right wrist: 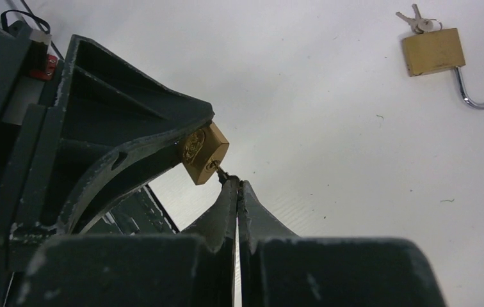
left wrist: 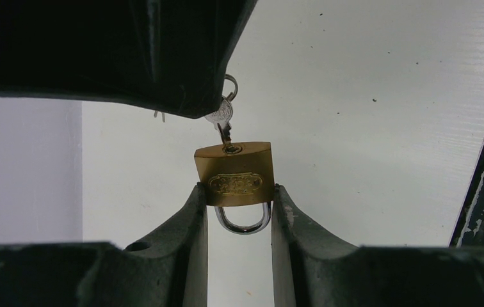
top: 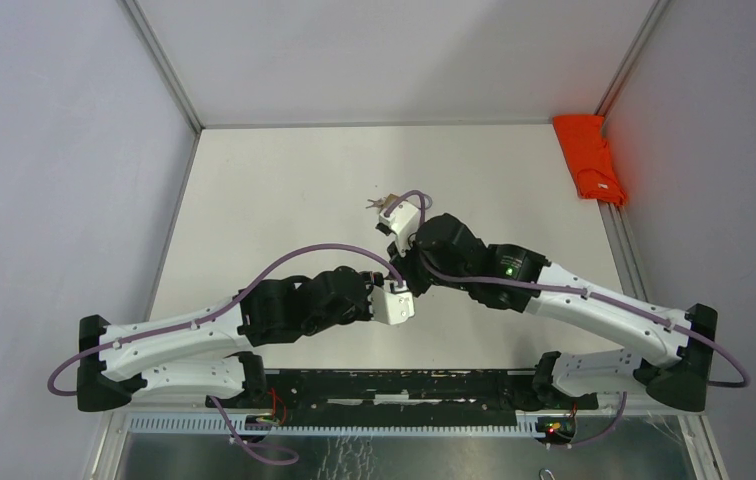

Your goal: Unlock with the key

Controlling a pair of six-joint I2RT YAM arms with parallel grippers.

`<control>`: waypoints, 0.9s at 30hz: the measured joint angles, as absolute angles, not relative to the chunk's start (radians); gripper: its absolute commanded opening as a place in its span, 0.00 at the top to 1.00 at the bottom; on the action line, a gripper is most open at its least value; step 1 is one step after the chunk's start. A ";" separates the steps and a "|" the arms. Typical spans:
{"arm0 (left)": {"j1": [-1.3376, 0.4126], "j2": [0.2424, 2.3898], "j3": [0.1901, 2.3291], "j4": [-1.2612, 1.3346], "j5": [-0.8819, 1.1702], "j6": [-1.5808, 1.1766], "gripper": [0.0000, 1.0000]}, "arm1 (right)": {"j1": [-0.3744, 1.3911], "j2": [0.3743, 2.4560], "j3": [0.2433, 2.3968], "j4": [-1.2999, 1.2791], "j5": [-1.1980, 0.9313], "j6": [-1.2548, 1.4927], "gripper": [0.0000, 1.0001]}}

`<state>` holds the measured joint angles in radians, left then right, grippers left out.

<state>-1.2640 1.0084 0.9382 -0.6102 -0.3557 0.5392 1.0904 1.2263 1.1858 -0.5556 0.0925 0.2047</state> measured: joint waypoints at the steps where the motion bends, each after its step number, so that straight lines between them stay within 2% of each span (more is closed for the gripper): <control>1: -1.264 1.008 0.938 -0.611 -0.356 0.539 0.98 | 1.092 1.223 1.180 -0.551 0.089 0.207 1.00; 27: -1.262 1.001 0.940 -0.676 -0.357 0.538 0.98 | 1.095 1.184 1.061 -0.396 0.008 0.306 1.00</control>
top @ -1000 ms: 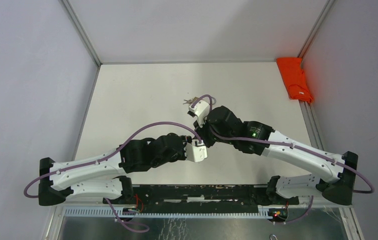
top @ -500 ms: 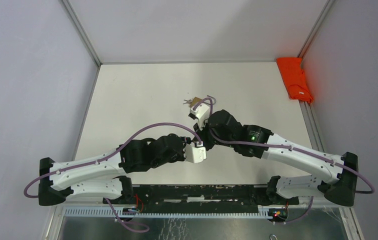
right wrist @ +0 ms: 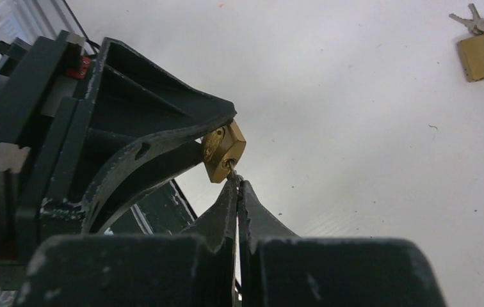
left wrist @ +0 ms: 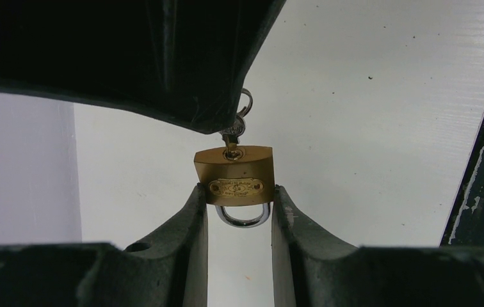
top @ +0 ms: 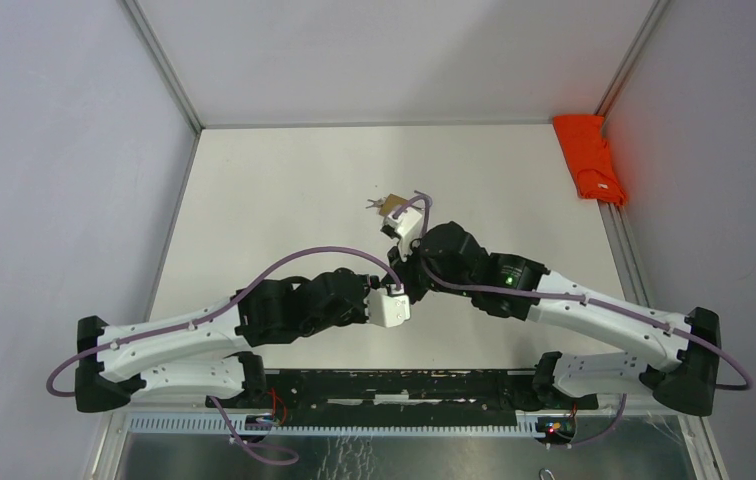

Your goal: Unlock with the key

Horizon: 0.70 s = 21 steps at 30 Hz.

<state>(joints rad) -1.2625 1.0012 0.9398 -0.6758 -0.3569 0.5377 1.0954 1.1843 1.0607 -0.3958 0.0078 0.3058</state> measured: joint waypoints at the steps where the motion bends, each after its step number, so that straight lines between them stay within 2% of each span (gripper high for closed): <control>1: -1.262 0.999 0.940 -0.676 -0.357 0.537 0.98 | 1.095 1.181 1.060 -0.391 0.001 0.311 1.00; 21: -1.256 1.003 1.050 -0.803 -0.330 0.458 0.98 | 1.090 1.127 0.987 -0.234 -0.019 0.356 1.00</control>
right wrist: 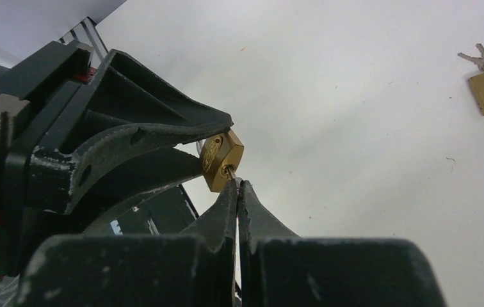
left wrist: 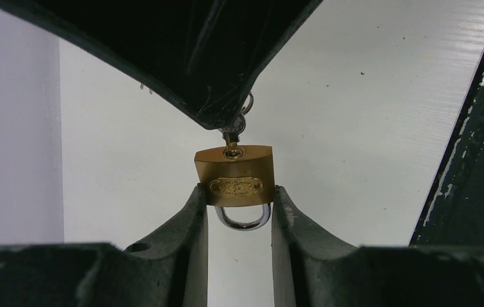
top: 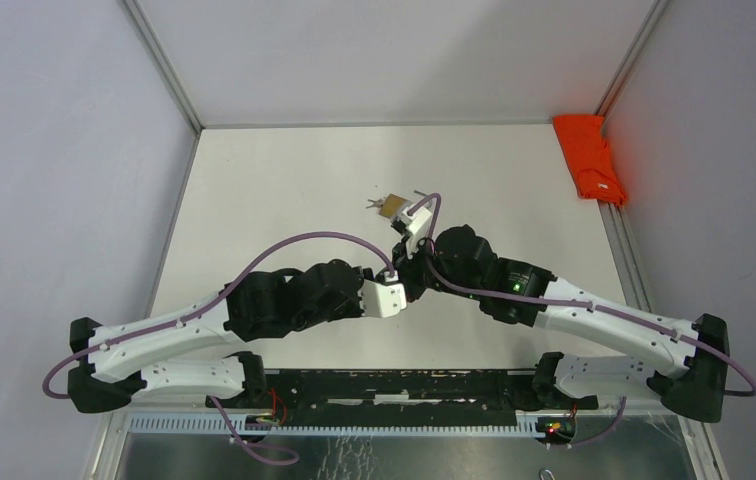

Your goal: Unlock with the key

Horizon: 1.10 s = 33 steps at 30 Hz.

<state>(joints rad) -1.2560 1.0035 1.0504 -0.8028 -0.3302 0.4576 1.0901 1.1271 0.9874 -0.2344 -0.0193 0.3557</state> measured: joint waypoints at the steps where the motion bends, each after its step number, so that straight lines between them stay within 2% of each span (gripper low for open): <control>1: -1.256 1.003 1.050 -0.804 -0.331 0.456 0.98 | 1.090 1.126 0.984 -0.228 -0.022 0.356 1.00; 33: -1.251 0.996 1.089 -0.860 -0.308 0.392 0.98 | 1.077 1.139 0.931 -0.089 -0.100 0.404 1.00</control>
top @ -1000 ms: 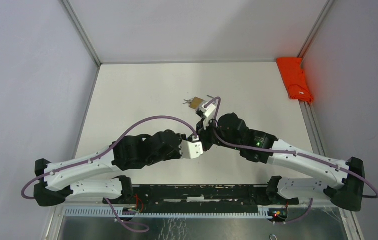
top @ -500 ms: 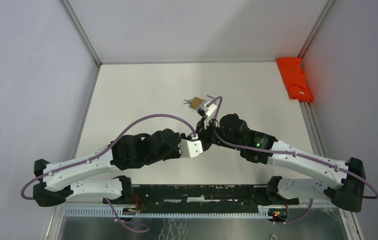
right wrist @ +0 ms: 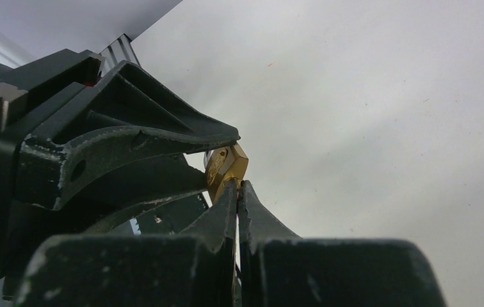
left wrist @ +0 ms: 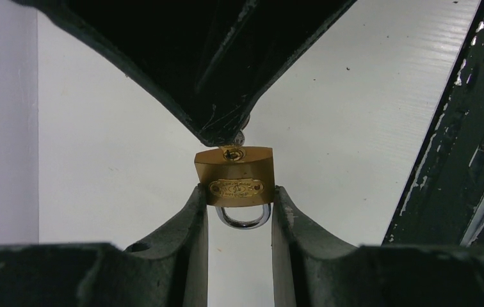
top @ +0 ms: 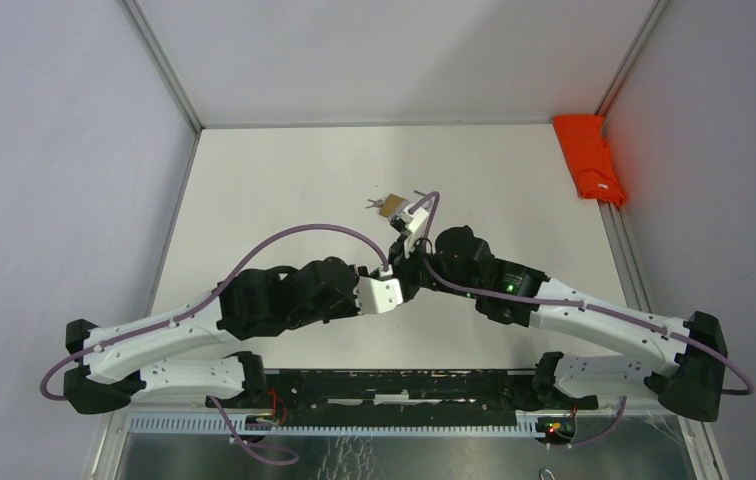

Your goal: Unlock with the key

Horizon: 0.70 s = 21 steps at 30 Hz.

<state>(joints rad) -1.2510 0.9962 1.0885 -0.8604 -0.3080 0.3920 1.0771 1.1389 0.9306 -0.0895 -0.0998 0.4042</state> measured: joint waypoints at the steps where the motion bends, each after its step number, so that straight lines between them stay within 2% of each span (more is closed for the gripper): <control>1: -1.251 0.996 1.090 -0.867 -0.308 0.391 0.98 | 1.077 1.142 0.931 -0.087 -0.103 0.404 1.00; 4: -1.251 0.997 1.097 -0.887 -0.308 0.386 0.98 | 1.077 1.154 0.931 -0.076 -0.117 0.404 0.99; 8: -1.251 0.997 1.097 -0.895 -0.309 0.386 0.98 | 1.075 1.162 0.931 -0.075 -0.118 0.400 0.81; 12: -1.252 0.992 1.092 -0.846 -0.311 0.380 0.98 | 1.078 1.157 0.931 -0.082 -0.077 0.391 0.69; 18: -1.252 0.940 1.036 -0.729 -0.321 0.356 0.98 | 1.086 1.112 0.931 -0.098 0.014 0.376 0.58; 21: -1.252 0.919 1.018 -0.671 -0.323 0.337 0.98 | 1.092 1.079 0.931 -0.100 0.056 0.373 0.57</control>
